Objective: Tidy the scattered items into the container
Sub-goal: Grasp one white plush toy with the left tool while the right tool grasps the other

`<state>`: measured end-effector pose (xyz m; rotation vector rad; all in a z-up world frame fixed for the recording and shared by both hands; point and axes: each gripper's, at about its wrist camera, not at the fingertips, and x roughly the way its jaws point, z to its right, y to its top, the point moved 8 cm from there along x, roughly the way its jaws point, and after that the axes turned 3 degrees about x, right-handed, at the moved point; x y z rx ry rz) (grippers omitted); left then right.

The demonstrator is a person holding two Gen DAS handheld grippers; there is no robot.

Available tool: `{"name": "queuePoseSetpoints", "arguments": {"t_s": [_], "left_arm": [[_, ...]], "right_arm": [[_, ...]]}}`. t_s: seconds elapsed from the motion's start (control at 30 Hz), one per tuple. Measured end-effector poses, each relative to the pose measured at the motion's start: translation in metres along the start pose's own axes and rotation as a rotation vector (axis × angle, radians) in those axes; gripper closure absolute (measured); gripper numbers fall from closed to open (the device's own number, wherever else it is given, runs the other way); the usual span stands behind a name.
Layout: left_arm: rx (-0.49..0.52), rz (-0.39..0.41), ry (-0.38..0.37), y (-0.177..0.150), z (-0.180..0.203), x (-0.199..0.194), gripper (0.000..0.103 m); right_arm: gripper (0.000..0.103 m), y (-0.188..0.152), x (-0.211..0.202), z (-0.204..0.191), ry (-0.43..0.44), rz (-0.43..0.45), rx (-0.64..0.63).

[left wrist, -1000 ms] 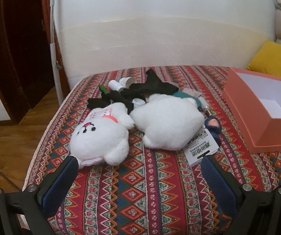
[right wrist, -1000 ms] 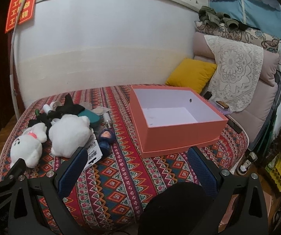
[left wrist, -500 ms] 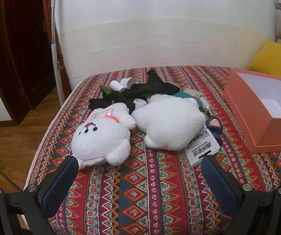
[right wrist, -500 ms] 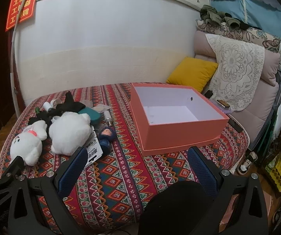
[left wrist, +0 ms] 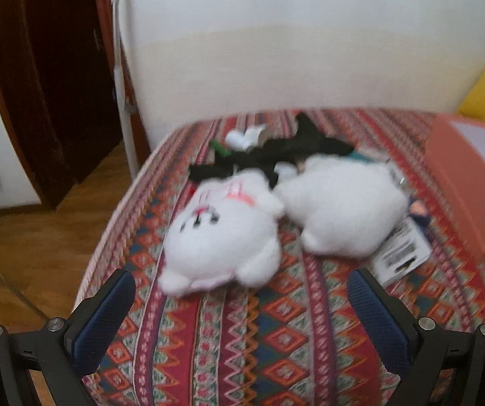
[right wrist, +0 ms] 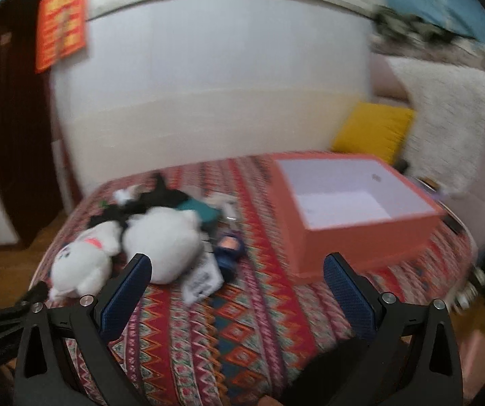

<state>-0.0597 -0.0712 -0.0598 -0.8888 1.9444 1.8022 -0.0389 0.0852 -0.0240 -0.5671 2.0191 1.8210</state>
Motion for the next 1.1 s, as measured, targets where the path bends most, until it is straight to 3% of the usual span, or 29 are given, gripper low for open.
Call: {"name": "queuePoseSetpoints", "arguments": {"t_s": [0.1, 0.17, 0.23, 0.33, 0.57, 0.67, 0.8, 0.93, 0.97, 1.0, 1.1], "left_arm": [[-0.041, -0.102, -0.021, -0.022, -0.011, 0.028, 0.0], [-0.078, -0.156, -0.055, -0.028, -0.018, 0.048, 0.0], [-0.074, -0.184, -0.058, -0.027, -0.02, 0.066, 0.0], [0.017, -0.177, 0.037, -0.01, -0.017, 0.097, 0.0], [0.221, -0.237, 0.141, 0.014, 0.012, 0.167, 0.0], [0.271, -0.276, 0.131, 0.012, 0.026, 0.189, 0.0], [0.372, -0.221, 0.235, 0.011, 0.034, 0.188, 0.0], [0.455, -0.166, 0.312, 0.012, 0.04, 0.181, 0.0], [0.476, -0.153, 0.331, 0.012, 0.042, 0.179, 0.0], [0.497, -0.139, 0.35, 0.012, 0.043, 0.176, 0.0], [0.538, -0.107, 0.391, 0.017, 0.038, 0.17, 0.0]], "right_arm": [[0.0, -0.031, 0.044, -0.019, 0.231, -0.242, 0.023], [0.0, -0.045, 0.069, -0.02, 0.369, -0.339, 0.174], [0.0, -0.051, 0.093, -0.021, 0.45, -0.425, 0.292], [0.0, -0.046, 0.133, -0.023, 0.527, -0.494, 0.443], [0.0, -0.02, 0.225, -0.045, 0.567, -0.61, 0.526], [0.0, -0.008, 0.259, -0.053, 0.54, -0.62, 0.524], [0.0, -0.004, 0.286, -0.06, 0.505, -0.615, 0.515], [0.0, -0.005, 0.289, -0.073, 0.478, -0.567, 0.392], [0.002, -0.007, 0.288, -0.076, 0.479, -0.557, 0.359], [0.023, -0.008, 0.288, -0.079, 0.481, -0.548, 0.327], [0.04, -0.006, 0.281, -0.087, 0.514, -0.518, 0.265]]}}
